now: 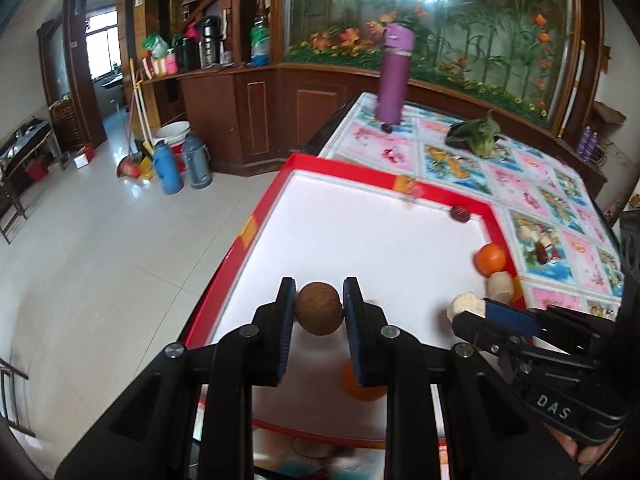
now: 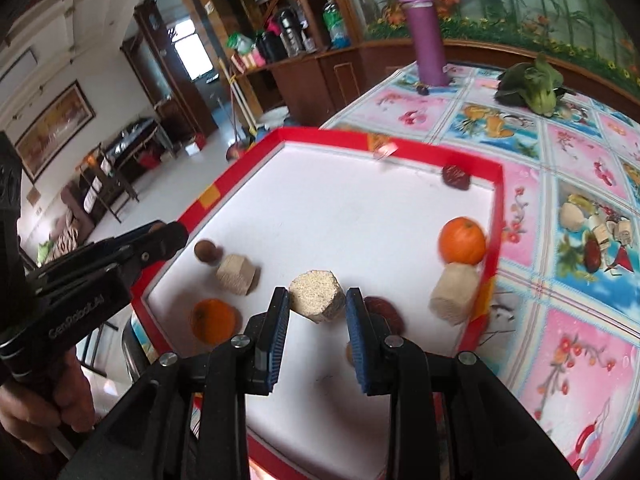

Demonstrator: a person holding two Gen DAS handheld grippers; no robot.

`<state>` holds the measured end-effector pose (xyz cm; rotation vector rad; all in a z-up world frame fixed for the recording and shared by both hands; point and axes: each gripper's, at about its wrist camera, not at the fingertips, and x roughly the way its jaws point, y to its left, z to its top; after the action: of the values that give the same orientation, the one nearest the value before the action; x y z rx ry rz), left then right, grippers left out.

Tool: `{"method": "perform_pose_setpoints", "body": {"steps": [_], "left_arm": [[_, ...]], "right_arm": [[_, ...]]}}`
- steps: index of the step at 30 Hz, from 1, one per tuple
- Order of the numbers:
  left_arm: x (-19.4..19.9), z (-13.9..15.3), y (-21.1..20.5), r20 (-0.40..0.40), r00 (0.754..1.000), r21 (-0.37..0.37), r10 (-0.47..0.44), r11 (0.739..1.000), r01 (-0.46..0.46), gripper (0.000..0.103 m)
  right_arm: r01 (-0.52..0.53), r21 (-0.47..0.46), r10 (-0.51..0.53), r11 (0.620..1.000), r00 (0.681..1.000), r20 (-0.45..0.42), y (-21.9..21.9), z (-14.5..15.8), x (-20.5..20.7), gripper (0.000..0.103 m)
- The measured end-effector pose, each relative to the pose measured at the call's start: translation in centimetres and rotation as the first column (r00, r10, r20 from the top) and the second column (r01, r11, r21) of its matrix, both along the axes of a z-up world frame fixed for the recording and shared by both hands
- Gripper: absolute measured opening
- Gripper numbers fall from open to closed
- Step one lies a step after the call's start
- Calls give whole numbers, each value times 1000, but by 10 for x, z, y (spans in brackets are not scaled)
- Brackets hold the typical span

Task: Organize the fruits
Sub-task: 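Carry the brown fruit and tan cake into the tray and open both tools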

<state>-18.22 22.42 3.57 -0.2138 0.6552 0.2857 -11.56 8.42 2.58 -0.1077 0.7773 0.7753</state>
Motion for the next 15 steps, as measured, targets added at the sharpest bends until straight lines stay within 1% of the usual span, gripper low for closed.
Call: {"method": "perform_pose_setpoints", "body": {"steps": [4, 7, 15], "left_arm": [[0, -6, 4, -20, 1000, 17, 24, 1000, -23, 26], [-1, -8, 3, -34, 999, 43, 28, 999, -26, 26], [2, -20, 4, -85, 996, 56, 37, 998, -32, 26]], "right_arm": [[-8, -44, 8, 999, 1000, -8, 11, -7, -4, 28], [-6, -73, 4, 997, 1000, -18, 19, -13, -6, 28], [1, -101, -2, 995, 1000, -7, 25, -12, -11, 28]]}}
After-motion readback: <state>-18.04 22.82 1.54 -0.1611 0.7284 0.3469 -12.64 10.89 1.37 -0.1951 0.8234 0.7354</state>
